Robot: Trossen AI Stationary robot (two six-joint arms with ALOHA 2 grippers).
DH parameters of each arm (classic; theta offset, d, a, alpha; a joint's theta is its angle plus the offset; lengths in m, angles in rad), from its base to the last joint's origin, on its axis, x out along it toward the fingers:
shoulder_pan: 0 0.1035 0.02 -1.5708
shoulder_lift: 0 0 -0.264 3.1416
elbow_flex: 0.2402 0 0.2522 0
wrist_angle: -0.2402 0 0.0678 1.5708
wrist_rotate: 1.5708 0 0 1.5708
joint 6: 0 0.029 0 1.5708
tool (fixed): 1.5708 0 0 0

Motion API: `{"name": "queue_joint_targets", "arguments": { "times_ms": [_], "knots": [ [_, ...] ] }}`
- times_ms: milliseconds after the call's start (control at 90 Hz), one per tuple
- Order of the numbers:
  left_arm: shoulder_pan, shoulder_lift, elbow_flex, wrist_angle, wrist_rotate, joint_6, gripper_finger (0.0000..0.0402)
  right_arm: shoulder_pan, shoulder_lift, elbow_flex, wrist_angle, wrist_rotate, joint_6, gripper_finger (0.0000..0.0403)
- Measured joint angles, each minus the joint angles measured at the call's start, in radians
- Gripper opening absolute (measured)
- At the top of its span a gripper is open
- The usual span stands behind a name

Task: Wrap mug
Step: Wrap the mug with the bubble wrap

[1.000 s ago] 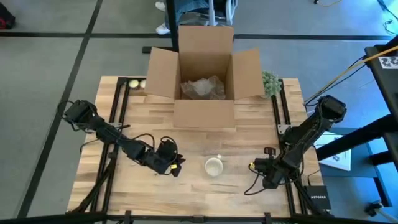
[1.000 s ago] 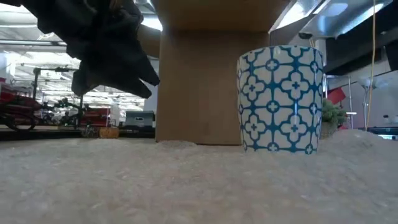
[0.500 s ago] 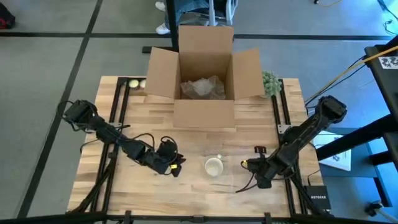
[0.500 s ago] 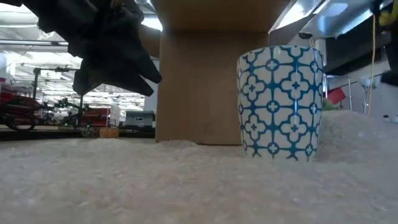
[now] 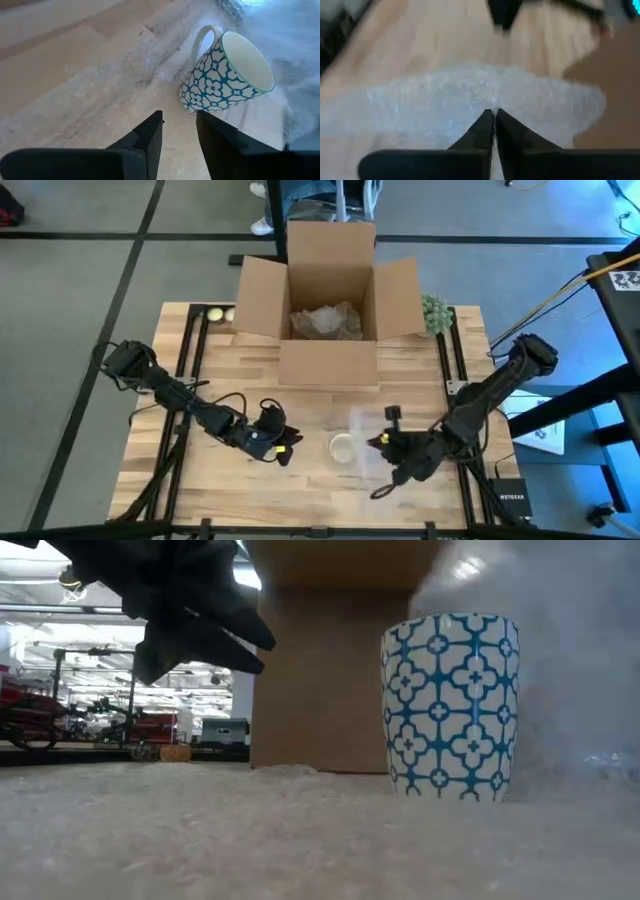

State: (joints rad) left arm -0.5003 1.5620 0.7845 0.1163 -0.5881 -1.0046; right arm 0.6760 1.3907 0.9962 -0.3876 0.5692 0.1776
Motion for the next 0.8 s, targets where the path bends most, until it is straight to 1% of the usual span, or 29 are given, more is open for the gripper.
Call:
{"name": "queue_joint_targets", "arguments": {
  "times_ms": [100,222,311,422,511,578,678,800],
  "knots": [
    [0.000,0.000,0.000,0.006,-0.010,0.001,0.0104,-0.068,0.045,-0.027,0.170,-0.092,-0.079,0.0000],
    [0.008,0.000,0.000,0.062,-0.030,0.027,0.0104,-0.137,0.138,-0.037,0.226,-0.194,-0.089,0.0000],
    [0.018,0.000,0.000,0.148,-0.028,0.082,0.0104,-0.165,0.196,-0.039,0.219,-0.199,-0.090,0.0000],
    [0.034,0.000,0.000,0.255,-0.010,0.164,0.0104,-0.185,0.227,-0.039,0.223,-0.217,-0.100,0.0000],
    [0.052,0.000,0.000,0.297,0.010,0.199,0.0104,-0.194,0.231,-0.039,0.223,-0.223,-0.103,0.0000],
    [0.067,0.013,0.011,0.299,0.018,0.202,0.0104,-0.194,0.231,-0.039,0.227,-0.222,-0.105,0.0000],
    [0.092,0.068,0.059,0.296,0.070,0.220,0.0104,-0.194,0.231,-0.039,0.232,-0.214,-0.111,0.0000],
    [0.112,0.176,0.172,0.296,0.158,0.286,0.0104,-0.194,0.231,-0.039,0.233,-0.213,-0.116,0.0000]
  ]
}}
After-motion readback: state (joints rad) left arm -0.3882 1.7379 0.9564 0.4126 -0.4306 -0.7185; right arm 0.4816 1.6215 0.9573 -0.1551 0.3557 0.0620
